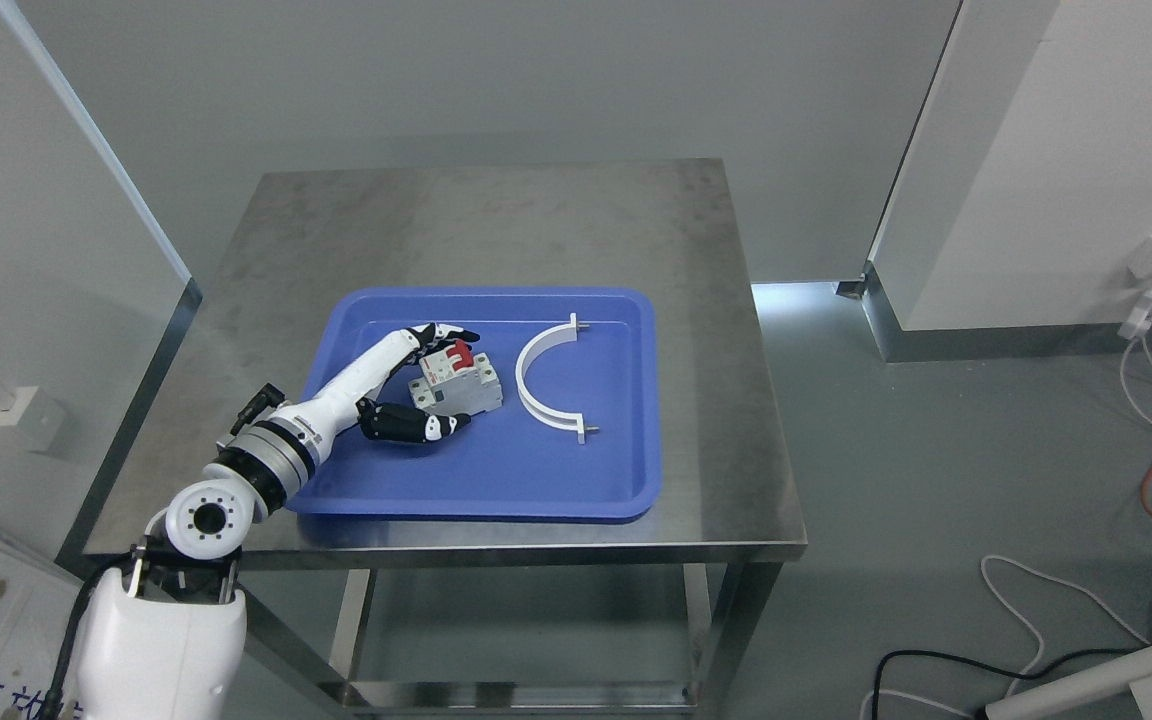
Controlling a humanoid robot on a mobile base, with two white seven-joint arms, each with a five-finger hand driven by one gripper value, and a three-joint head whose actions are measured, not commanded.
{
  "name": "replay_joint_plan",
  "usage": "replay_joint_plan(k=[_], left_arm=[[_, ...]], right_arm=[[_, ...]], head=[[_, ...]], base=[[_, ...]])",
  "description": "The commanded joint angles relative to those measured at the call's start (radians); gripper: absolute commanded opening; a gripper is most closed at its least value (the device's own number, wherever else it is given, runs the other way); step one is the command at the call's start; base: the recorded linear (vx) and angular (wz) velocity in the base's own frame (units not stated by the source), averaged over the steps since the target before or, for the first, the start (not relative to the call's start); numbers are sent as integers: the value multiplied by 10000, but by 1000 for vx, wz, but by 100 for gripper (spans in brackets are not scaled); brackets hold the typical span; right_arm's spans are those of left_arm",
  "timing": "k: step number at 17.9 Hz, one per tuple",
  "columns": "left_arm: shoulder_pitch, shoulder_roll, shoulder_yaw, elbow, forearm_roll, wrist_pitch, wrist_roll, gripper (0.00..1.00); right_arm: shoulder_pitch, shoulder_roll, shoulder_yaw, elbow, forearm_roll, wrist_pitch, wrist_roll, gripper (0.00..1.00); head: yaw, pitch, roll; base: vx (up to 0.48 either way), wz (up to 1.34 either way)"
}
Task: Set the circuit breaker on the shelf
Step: 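Grasp the circuit breaker with the left hand and lift it up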
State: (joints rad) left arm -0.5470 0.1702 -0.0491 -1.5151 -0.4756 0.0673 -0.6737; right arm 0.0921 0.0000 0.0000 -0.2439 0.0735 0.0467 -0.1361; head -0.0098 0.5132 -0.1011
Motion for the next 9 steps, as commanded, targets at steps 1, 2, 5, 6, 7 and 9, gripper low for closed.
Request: replay_joint_plan(k=[1, 2, 5, 6, 7, 9], left_arm=[[-205, 263, 456, 377, -260, -945, 48, 18], [-236, 201, 855, 394, -245, -1238, 33, 12], [-908, -699, 2082, 379, -16, -1516, 64, 6], [-1382, -1527, 2800, 363, 334, -1532, 64, 6], [-1827, -1527, 3658, 318, 1067, -1532, 124, 6], [-1893, -1527, 3743, 256, 2661, -1563, 1465, 7]], right_arm=[[0, -175, 199, 0, 2, 330, 12, 100], [0, -175, 199, 0, 2, 330, 12, 100], [0, -175, 199, 0, 2, 330, -4, 100], [0, -175, 199, 0, 2, 330, -4, 100], [0, -175, 199, 0, 2, 330, 11, 100], [0, -175, 199, 0, 2, 330, -4, 100]], head=[[0, 0, 0], [0, 0, 0], [0, 0, 0], [0, 0, 0], [0, 0, 0], [0, 0, 0]], base=[[19, -15], [19, -15], [30, -65], [31, -94], [27, -93], [29, -87]])
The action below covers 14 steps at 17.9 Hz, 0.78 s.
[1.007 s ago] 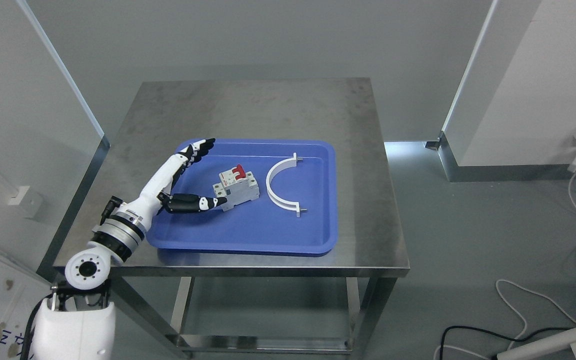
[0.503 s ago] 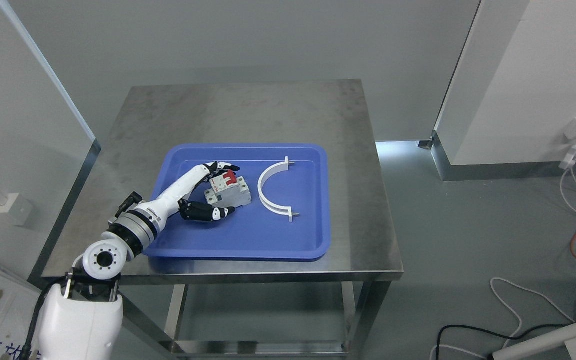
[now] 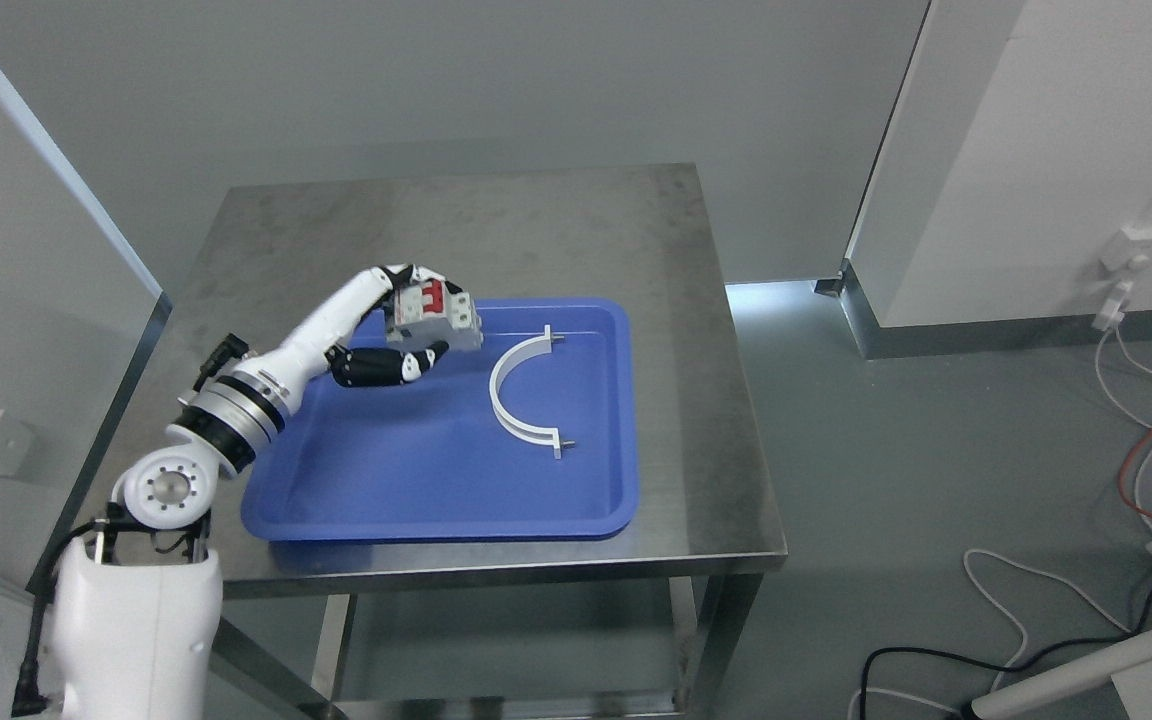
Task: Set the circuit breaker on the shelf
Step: 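Grasp the circuit breaker with the left hand and lift it up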
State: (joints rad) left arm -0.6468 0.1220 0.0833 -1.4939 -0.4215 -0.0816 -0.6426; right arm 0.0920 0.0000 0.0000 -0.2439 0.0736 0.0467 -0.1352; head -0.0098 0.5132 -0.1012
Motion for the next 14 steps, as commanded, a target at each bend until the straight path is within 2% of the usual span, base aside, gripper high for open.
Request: replay_joint_plan(k=[1, 2, 4, 6, 8, 10, 12, 14], left_arm=[[-850, -1045, 2464, 44, 2767, -74, 2288, 8], [-682, -1045, 2435, 29, 3426, -135, 3666, 10], [-345, -1045, 2190, -2, 3633, -775, 5756, 12], [114, -1045, 1868, -367, 3648, -1330, 6700, 11], [712, -1045, 1760, -981, 3663, -1332, 6626, 10], [1296, -1045, 1713, -1320, 3663, -1332, 5955, 10], [1497, -1045, 1805, -1428, 3678, -1332, 5323, 10], [1482, -1045, 1851, -1474, 3678, -1317, 5322, 10]], right_arm=[[0, -175, 200, 0, -15, 330, 2, 100], [0, -175, 200, 0, 0, 330, 2, 100], [0, -175, 200, 0, 0, 330, 2, 100], [0, -175, 200, 0, 0, 330, 2, 100], [0, -175, 200, 0, -15, 330, -13, 100], [0, -175, 200, 0, 0, 330, 2, 100], [0, -175, 200, 0, 0, 330, 2, 100], [0, -175, 200, 0, 0, 330, -13, 100]], head=[[0, 0, 0], [0, 0, 0], [0, 0, 0], [0, 0, 0], [0, 0, 0], [0, 0, 0], [0, 0, 0], [0, 0, 0]], base=[[30, -81], [42, -141], [27, -148], [-8, -111], [-59, -47], [-126, -52], [-168, -99], [-212, -213]])
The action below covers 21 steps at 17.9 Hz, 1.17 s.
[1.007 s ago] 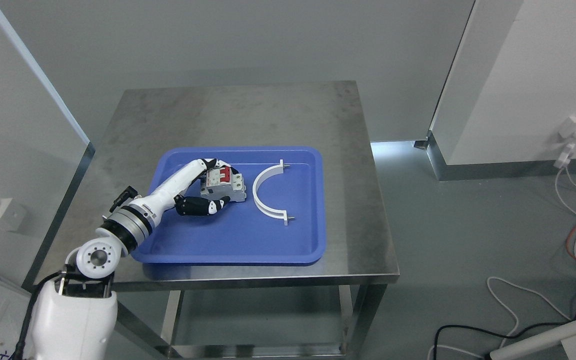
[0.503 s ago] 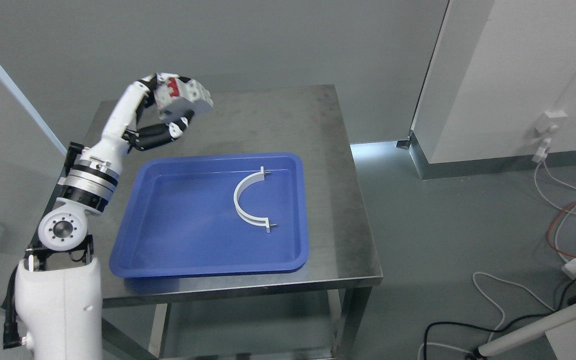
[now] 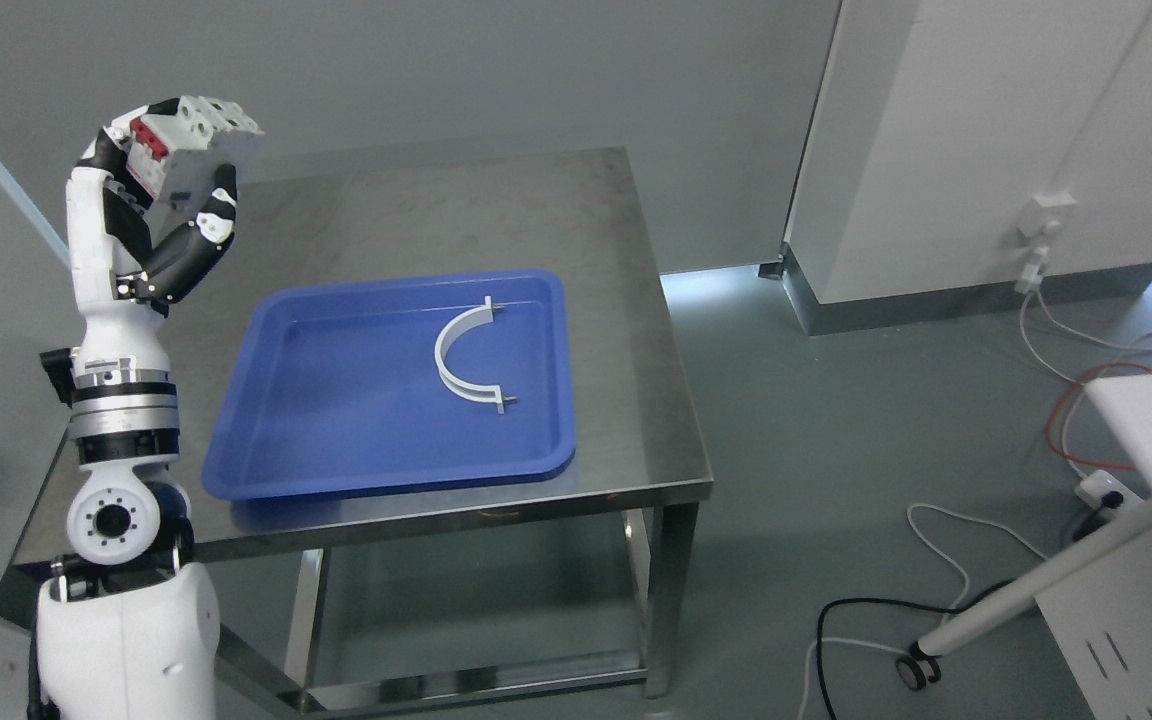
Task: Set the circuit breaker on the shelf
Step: 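Hold the breaker raised in the left hand while turning to the bin shelf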
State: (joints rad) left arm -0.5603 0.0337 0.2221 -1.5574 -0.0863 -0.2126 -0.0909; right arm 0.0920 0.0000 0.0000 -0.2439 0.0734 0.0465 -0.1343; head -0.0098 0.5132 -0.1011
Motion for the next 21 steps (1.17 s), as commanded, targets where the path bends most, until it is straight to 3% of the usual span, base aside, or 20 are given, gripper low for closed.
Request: replay_joint_plan(k=[1, 8, 21], left_arm=[[617, -163, 463, -931, 326, 85, -196, 10], [617, -163, 739, -993, 326, 101, -242, 11], [81, -163, 617, -1009, 464, -375, -288, 13]], right_arm=[[0, -175, 199, 0, 2, 332, -22, 100], [0, -175, 199, 0, 2, 332, -7, 100], [0, -175, 199, 0, 2, 332, -7, 100]], head=[[0, 0, 0], [0, 0, 0], [0, 0, 0]], base=[[-250, -304], [-392, -285], [-406, 451]])
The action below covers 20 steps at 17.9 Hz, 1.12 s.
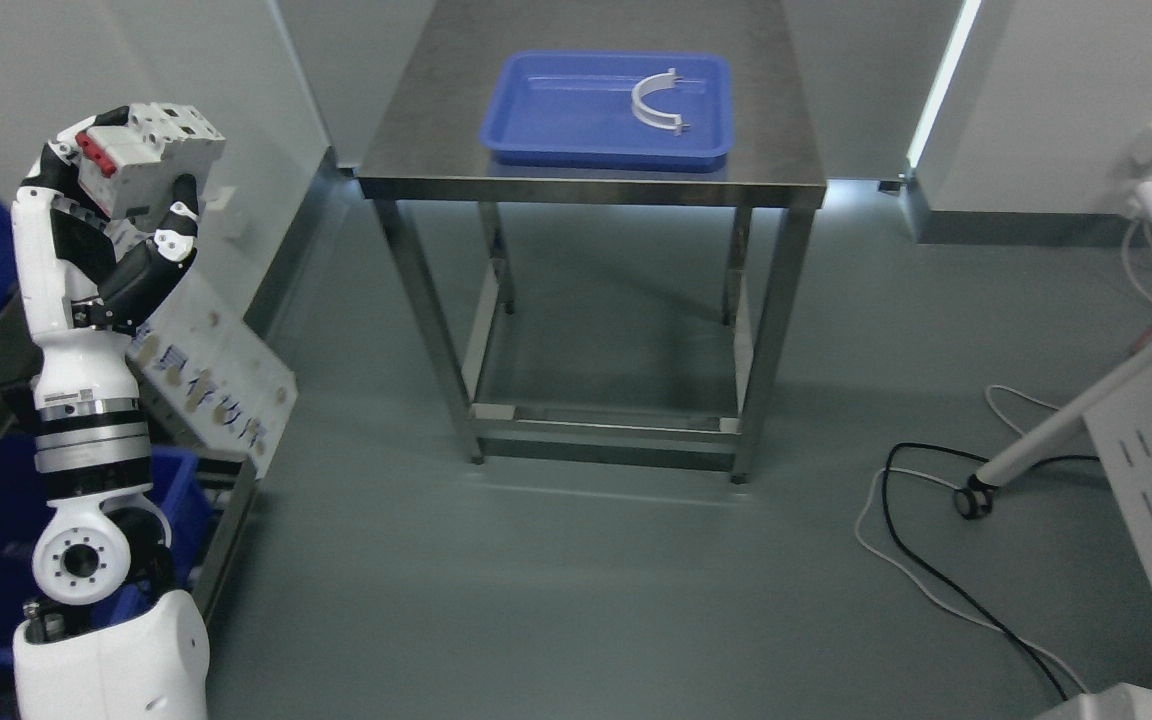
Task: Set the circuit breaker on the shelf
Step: 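Hold the breaker raised in the left hand while turning to the bin shelf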
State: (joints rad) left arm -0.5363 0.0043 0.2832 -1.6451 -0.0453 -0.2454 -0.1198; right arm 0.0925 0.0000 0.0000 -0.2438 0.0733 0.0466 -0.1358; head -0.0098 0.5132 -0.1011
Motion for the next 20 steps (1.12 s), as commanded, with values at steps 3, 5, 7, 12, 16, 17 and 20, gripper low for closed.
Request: replay_joint_plan(k=[3, 5, 7, 12, 16, 17, 20], left_arm=[[-160, 131, -10, -131, 54, -31, -13, 13], [-175, 131, -10, -101, 24, 46, -303, 13], [-205, 131, -25, -85, -7, 46, -580, 13], [-1367, 1164, -743, 769, -664, 76, -2003, 12], [-3070, 2792, -1786, 3709, -3082, 76, -3507, 13], [-3423, 2962, -2063, 4645, -3895, 61, -3723, 13], [-4711, 3132, -2784, 6643, -5313, -31, -3924, 13]], right_arm=[[-4, -175, 199, -1, 3, 332, 9, 100], [-4, -175, 199, -1, 3, 332, -7, 100], [-4, -175, 199, -1, 3, 332, -7, 100], [-4, -175, 199, -16, 3, 332, -7, 100], [-4, -175, 199, -1, 3, 332, -7, 100], [-4, -175, 199, -1, 3, 332, 8, 100], [-4, -175, 199, -1, 3, 332, -7, 100]], head=[[0, 0, 0], [0, 0, 0], [0, 0, 0], [0, -2, 0], [0, -3, 0], [0, -3, 0], [0, -4, 0]], base=[[-368, 921], [-360, 1165], [-267, 1500], [-135, 1621], [53, 1077], [110, 658], [101, 535]])
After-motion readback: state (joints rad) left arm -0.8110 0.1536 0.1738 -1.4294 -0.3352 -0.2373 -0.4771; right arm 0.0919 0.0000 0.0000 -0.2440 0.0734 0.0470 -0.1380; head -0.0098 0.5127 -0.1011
